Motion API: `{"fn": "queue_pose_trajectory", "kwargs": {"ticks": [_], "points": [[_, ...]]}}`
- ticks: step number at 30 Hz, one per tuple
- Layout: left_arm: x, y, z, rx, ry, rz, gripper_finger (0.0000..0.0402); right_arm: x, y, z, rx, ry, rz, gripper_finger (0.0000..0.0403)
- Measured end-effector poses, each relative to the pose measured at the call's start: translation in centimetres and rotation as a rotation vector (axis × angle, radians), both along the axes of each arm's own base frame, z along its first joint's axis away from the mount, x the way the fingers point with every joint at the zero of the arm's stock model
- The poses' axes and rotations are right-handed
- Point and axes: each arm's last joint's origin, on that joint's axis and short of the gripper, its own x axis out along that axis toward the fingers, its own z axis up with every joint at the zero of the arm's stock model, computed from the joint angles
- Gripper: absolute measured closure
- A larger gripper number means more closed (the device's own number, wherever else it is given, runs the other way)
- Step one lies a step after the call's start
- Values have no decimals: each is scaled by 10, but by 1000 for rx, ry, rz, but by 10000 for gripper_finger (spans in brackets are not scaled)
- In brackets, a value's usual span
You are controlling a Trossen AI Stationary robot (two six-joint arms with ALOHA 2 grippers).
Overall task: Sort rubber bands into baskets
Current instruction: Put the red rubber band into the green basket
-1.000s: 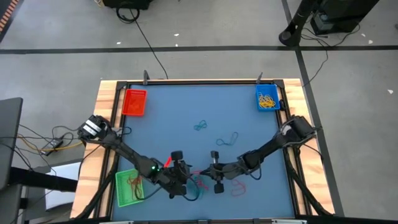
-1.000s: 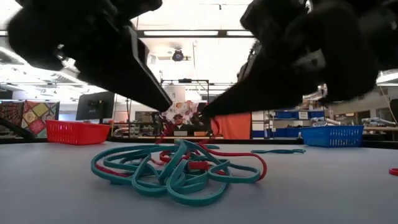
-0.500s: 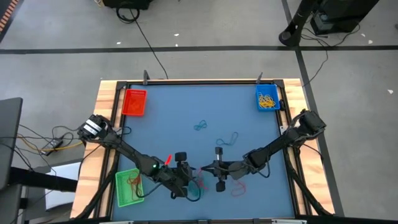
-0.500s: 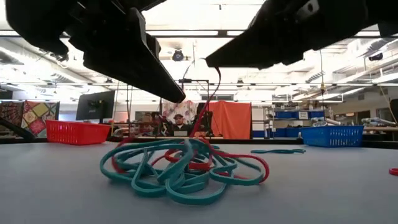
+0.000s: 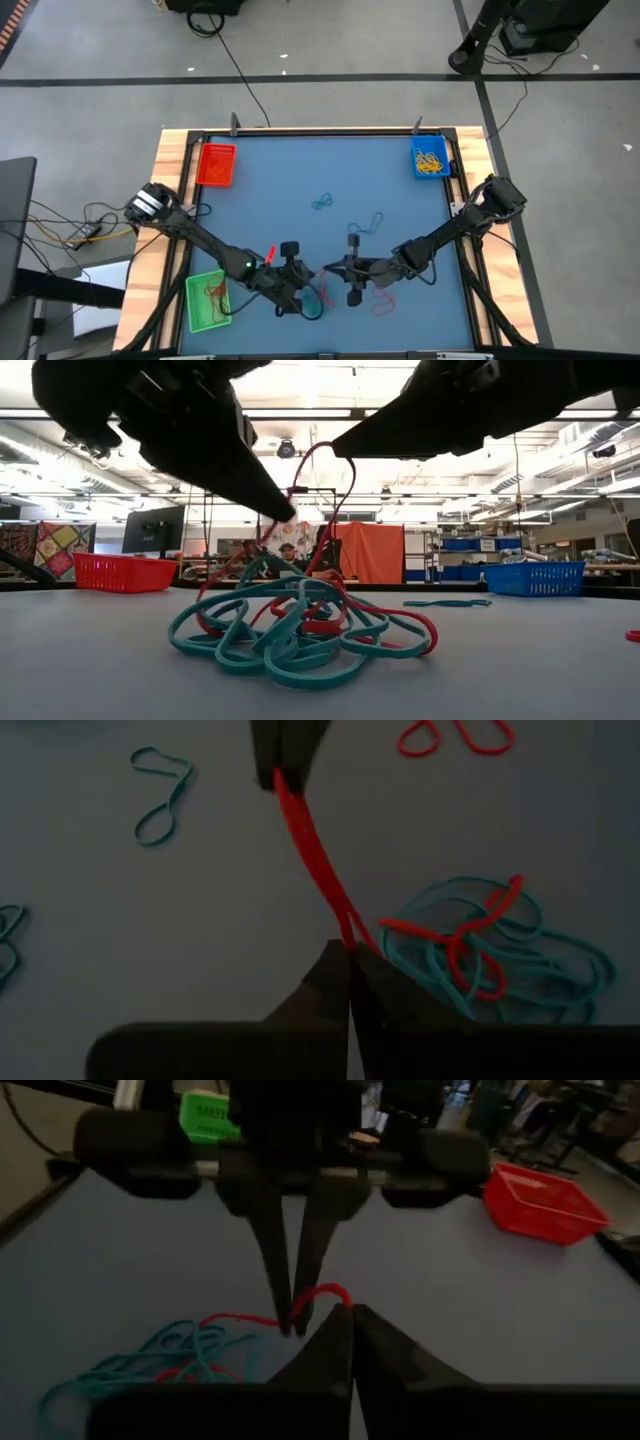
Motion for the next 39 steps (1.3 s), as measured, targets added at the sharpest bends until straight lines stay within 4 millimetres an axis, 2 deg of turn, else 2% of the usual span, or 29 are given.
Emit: {"fn": "queue_pose_trajectory", "kwargs": {"ticks": [4, 12, 17, 22, 25, 33, 39], "points": [[-5, 3, 15, 11, 15, 34, 398, -2, 0, 1, -25, 1, -34, 360], [-21, 3, 74, 56, 48, 127, 400, -19, 1, 19, -121, 10, -179, 305], [-30, -3, 104, 110, 82, 148, 400, -24, 0, 15, -134, 55, -233, 286], [-40, -10, 134, 70, 104, 170, 401, -25, -10, 6, -91, 123, -284, 280], [-53, -14, 139, -6, 201, 182, 401, -27, -14, 3, -78, 155, -311, 281], [-101, -26, 130, -124, 602, 260, 401, -28, -15, -1, -24, 204, -277, 279], [-123, -40, 129, -198, 755, 275, 401, -26, -17, -1, -11, 215, -268, 278]]}}
